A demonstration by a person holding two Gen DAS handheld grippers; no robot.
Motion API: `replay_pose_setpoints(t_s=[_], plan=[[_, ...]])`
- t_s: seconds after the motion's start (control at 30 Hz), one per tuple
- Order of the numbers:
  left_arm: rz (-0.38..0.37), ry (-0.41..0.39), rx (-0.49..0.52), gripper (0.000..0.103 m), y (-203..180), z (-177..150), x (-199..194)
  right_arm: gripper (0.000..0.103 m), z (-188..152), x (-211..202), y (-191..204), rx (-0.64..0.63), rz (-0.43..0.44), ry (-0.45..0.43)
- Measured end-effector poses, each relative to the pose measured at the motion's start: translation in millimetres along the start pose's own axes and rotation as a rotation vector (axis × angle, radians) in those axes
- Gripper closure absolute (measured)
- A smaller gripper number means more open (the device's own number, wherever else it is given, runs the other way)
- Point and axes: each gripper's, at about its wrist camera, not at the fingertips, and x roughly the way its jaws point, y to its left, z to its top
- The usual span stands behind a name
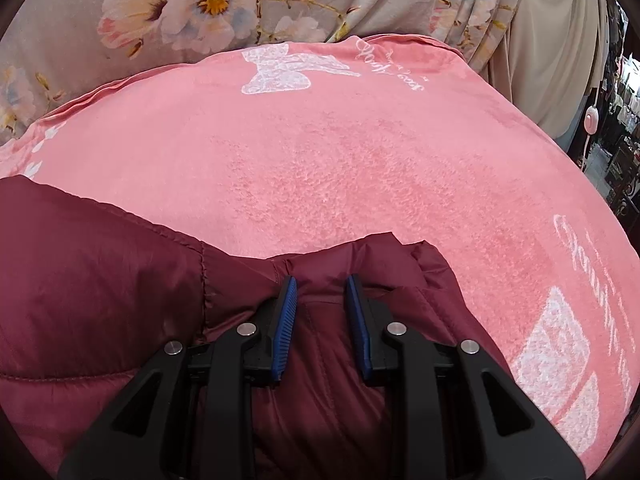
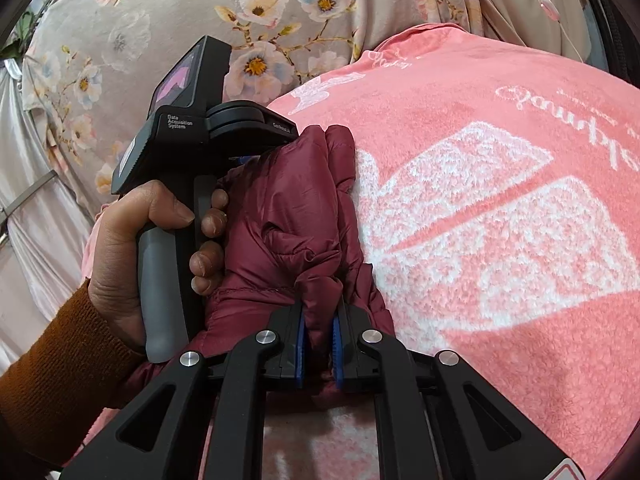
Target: Fold large clothes
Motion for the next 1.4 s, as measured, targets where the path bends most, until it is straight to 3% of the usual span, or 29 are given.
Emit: replay_pose_setpoints(t_s=[0.2, 0.3, 0.37, 0.43, 0.47, 0.6, 0.73, 0.83, 0.93, 0.97, 1.0, 1.07, 1.23, 1.4], plan=[[-0.01, -0.01, -0.009, 0.077, 2, 1, -4, 0.093, 2, -1, -3, 0.017, 0.047, 0.013], [-0.033, -0.033, -0.061, 0.076, 13, -1, -31, 0.088, 10, -13, -9, 0.038, 0.067, 0.032], [-0.045, -0.063, -0.102, 0.069, 24, -8, -63, 0.076, 16, -29, -10, 0.042, 0.046, 0.014], [-0.038, -0.114, -0.122, 0.052, 39, -21, -106, 0.076, 26, -45, -9, 0.039, 0.05, -0.021], [-0.025, -0.137, -0.138, 0.05, 48, -27, -125, 0.076, 34, -53, -6, 0.033, 0.056, -0.046], [-0.004, -0.191, -0.293, 0.041, 100, -59, -182, 0.069, 76, -52, 7, 0.026, 0.085, -0.068], [-0.035, -0.161, -0.482, 0.041, 146, -85, -194, 0.061, 102, -23, 16, 0.065, 0.087, -0.056], [-0.046, -0.133, -0.516, 0.041, 153, -102, -194, 0.061, 107, 4, 18, 0.061, 0.058, -0.007], [-0.087, -0.091, -0.516, 0.041, 151, -117, -187, 0.065, 103, 27, 15, 0.067, 0.046, 0.054], [-0.105, -0.077, -0.523, 0.041, 151, -121, -184, 0.07, 101, 34, 15, 0.066, 0.05, 0.071], [-0.123, -0.059, -0.535, 0.042, 151, -125, -178, 0.083, 99, 37, 14, 0.063, 0.054, 0.077], [-0.104, -0.045, -0.538, 0.042, 151, -128, -169, 0.094, 98, 32, 18, 0.046, 0.074, 0.057], [-0.104, -0.054, -0.531, 0.042, 153, -119, -165, 0.097, 98, -7, 30, -0.032, 0.03, -0.074], [-0.075, -0.037, -0.496, 0.039, 148, -114, -145, 0.097, 74, 24, 19, -0.036, -0.082, 0.035]])
